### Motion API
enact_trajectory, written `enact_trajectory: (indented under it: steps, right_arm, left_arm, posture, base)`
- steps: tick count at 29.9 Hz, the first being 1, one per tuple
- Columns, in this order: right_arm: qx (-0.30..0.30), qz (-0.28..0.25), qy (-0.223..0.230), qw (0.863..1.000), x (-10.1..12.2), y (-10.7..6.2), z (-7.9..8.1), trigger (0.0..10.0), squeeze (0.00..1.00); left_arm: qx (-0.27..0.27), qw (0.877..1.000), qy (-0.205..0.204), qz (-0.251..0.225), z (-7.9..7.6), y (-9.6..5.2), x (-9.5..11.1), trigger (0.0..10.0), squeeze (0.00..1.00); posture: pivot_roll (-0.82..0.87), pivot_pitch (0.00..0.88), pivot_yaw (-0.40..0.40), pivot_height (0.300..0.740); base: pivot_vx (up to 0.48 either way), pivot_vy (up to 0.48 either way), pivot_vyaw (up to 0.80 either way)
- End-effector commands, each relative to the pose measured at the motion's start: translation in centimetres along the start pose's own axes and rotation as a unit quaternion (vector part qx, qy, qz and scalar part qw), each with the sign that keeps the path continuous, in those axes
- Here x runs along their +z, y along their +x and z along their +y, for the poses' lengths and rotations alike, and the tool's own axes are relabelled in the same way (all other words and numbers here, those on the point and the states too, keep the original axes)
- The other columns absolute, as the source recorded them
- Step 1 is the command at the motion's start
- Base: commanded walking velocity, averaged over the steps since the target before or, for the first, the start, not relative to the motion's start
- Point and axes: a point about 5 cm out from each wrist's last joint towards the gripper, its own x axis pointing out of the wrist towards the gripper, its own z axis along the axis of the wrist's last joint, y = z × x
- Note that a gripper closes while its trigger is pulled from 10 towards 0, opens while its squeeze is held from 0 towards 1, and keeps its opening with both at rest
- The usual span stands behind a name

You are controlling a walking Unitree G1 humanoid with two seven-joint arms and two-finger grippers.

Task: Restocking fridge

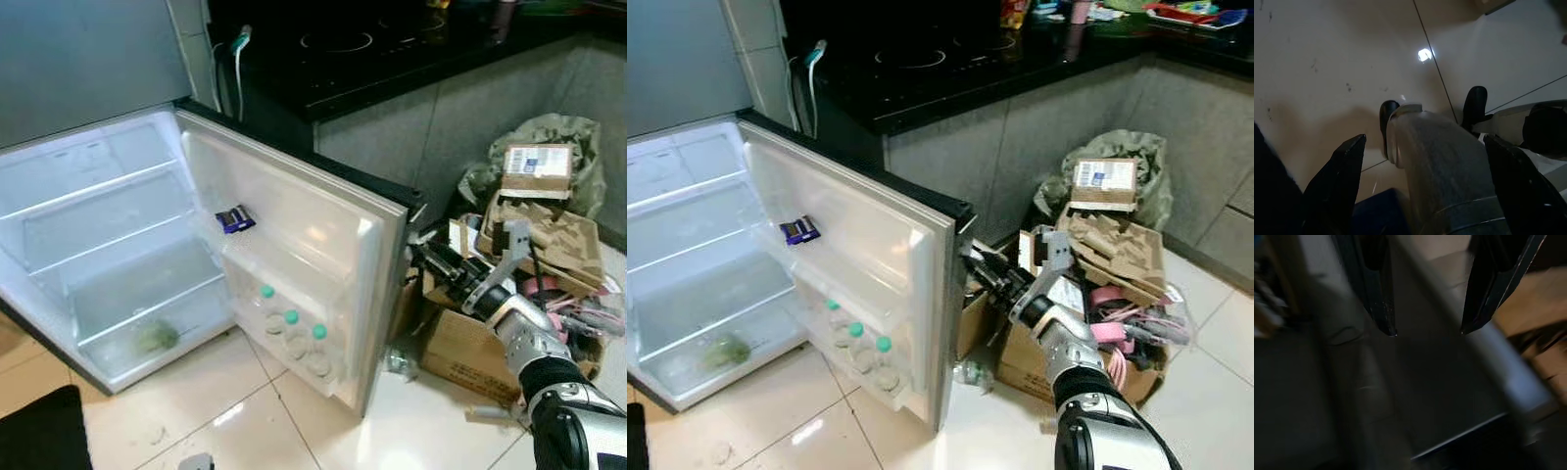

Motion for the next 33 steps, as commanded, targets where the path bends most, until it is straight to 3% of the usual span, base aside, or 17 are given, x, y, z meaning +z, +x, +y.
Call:
enact_trajectory:
  steps: [1, 5, 6, 8, 13, 15, 19, 21, 25, 26, 27, 28, 31, 33]
  right_arm:
    - [0.051, 0.020, 0.000, 0.998, -0.4, 0.3, 0.9, 10.0, 0.00]
    - [0.179, 0.059, 0.001, 0.982, -1.2, 0.0, 3.2, 10.0, 0.00]
    - [0.179, 0.059, 0.001, 0.982, -1.2, 0.0, 3.2, 10.0, 0.00]
    - [0.245, 0.096, 0.011, 0.965, -2.1, -0.6, 4.7, 10.0, 0.00]
    - [0.219, 0.157, 0.008, 0.963, -3.7, -1.9, 3.7, 10.0, 0.00]
    - [0.177, 0.220, -0.026, 0.959, -4.8, -3.0, 2.6, 10.0, 0.00]
    - [0.141, 0.255, -0.056, 0.955, -4.9, -4.0, 1.7, 10.0, 0.00]
    - [0.046, 0.271, -0.102, 0.956, -3.7, -4.4, -0.2, 10.0, 0.00]
    - [-0.102, 0.304, -0.177, 0.930, -1.4, -5.4, -3.2, 10.0, 0.00]
    - [-0.102, 0.304, -0.177, 0.930, -1.4, -5.4, -3.2, 10.0, 0.00]
    - [-0.176, 0.296, -0.209, 0.915, 0.1, -5.7, -4.4, 10.0, 0.00]
    - [-0.215, 0.274, -0.221, 0.911, 1.2, -5.5, -5.0, 10.0, 0.00]
    - [-0.254, 0.243, -0.232, 0.907, 2.4, -5.1, -5.4, 10.0, 0.00]
    - [-0.264, 0.204, -0.235, 0.913, 3.3, -4.2, -5.3, 10.0, 0.00]
  left_arm:
    - [0.007, 1.000, -0.003, 0.005, 0.6, -0.3, -0.4, 10.0, 0.00]
    - [0.006, 1.000, -0.003, 0.006, 0.5, -0.3, -0.4, 10.0, 0.00]
    - [0.006, 1.000, -0.003, 0.006, 0.5, -0.3, -0.4, 10.0, 0.00]
    - [0.005, 1.000, -0.003, 0.005, 0.4, -0.2, -0.4, 10.0, 0.00]
    - [0.003, 1.000, -0.003, 0.005, 0.3, -0.2, -0.4, 10.0, 0.00]
    - [0.003, 1.000, -0.003, 0.006, 0.3, -0.2, -0.4, 10.0, 0.00]
    - [0.003, 1.000, -0.002, 0.007, 0.3, -0.2, -0.5, 10.0, 0.00]
    - [0.003, 1.000, -0.001, 0.008, 0.4, -0.3, -0.5, 10.0, 0.00]
    - [0.003, 1.000, -0.002, 0.007, 0.4, -0.2, -0.4, 10.0, 0.00]
    - [0.003, 1.000, -0.002, 0.007, 0.4, -0.2, -0.4, 10.0, 0.00]
    - [0.003, 1.000, -0.002, 0.007, 0.4, -0.2, -0.5, 10.0, 0.00]
    - [0.003, 1.000, -0.001, 0.008, 0.4, -0.3, -0.5, 10.0, 0.00]
    - [0.003, 1.000, -0.001, 0.008, 0.4, -0.2, -0.5, 10.0, 0.00]
    - [0.003, 1.000, -0.001, 0.008, 0.4, -0.2, -0.5, 10.0, 0.00]
  posture:
    - [-0.08, 0.000, -0.009, 0.740]
    - [-0.08, 0.000, -0.009, 0.740]
    - [-0.08, 0.000, -0.009, 0.740]
    - [-0.08, 0.000, -0.011, 0.740]
    - [-0.08, 0.000, -0.010, 0.740]
    - [-0.08, 0.000, -0.010, 0.740]
    - [-0.08, 0.000, -0.011, 0.740]
    - [-0.09, 0.000, -0.013, 0.740]
    - [-0.08, 0.000, -0.018, 0.740]
    - [-0.08, 0.000, -0.018, 0.740]
    - [-0.08, 0.000, -0.019, 0.740]
    - [-0.08, 0.000, -0.019, 0.740]
    - [-0.08, 0.000, -0.019, 0.740]
    - [-0.09, 0.000, -0.019, 0.740]
  base:
    - [0.000, 0.000, 0.00]
    - [0.000, 0.000, 0.00]
    - [0.000, 0.000, 0.00]
    - [0.000, 0.000, 0.00]
    - [0.000, 0.000, 0.00]
    - [0.000, 0.000, 0.00]
    - [0.000, 0.000, 0.00]
    - [0.000, 0.000, 0.00]
    - [0.000, 0.000, 0.00]
    - [0.000, 0.000, 0.00]
    - [0.000, 0.000, 0.00]
    - [0.000, 0.000, 0.00]
    - [0.000, 0.000, 0.00]
    - [0.000, 0.000, 0.00]
